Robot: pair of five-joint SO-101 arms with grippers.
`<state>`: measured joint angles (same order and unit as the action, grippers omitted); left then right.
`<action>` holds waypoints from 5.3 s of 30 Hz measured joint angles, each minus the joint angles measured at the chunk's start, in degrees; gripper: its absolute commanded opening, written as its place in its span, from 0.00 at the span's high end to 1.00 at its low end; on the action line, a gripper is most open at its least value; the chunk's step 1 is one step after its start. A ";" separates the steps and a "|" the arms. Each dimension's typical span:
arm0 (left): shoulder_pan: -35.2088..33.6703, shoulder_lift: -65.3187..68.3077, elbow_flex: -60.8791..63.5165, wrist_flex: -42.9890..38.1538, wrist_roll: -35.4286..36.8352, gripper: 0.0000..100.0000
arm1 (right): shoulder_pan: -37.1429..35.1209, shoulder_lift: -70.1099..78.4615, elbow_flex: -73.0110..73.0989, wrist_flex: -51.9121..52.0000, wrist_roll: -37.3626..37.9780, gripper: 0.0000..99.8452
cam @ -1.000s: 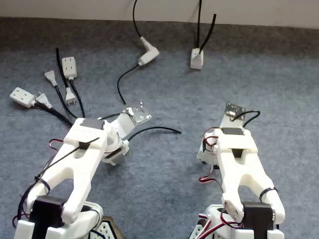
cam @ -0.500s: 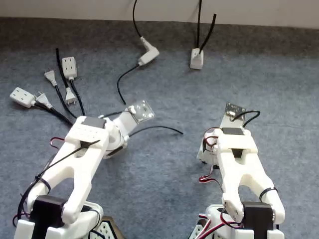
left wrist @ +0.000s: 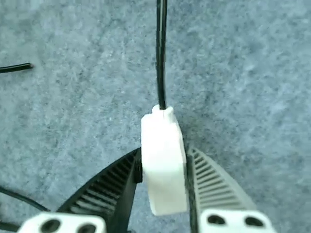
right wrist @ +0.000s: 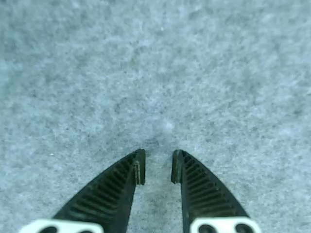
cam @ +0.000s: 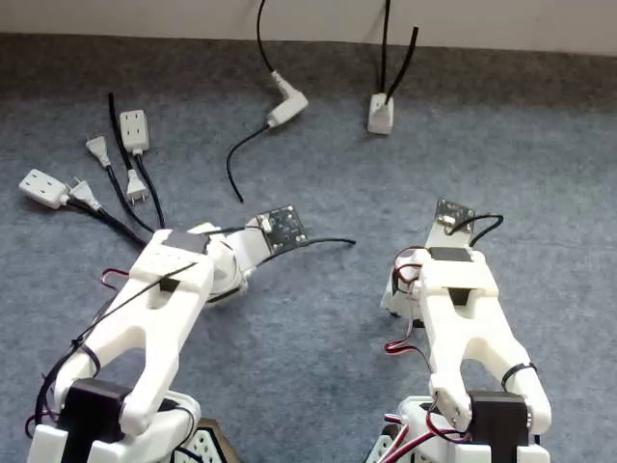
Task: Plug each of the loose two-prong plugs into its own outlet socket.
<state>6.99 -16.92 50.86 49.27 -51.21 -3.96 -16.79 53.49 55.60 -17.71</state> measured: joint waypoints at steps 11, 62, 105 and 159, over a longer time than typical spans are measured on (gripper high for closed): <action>0.62 0.00 1.05 0.00 3.69 0.75 | 0.00 0.00 0.00 0.00 0.00 0.90; -14.86 10.73 -10.46 -12.13 -2.73 0.76 | 0.00 0.00 0.00 0.00 0.00 0.90; -0.62 30.51 -51.16 5.54 24.97 0.76 | 0.00 0.00 0.00 -0.09 0.00 0.90; -2.46 30.51 -42.46 49.05 8.53 0.92 | 0.00 0.00 0.00 -0.09 0.18 0.90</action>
<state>4.53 13.58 8.40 98.33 -42.68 -3.96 -16.79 53.49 55.52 -17.54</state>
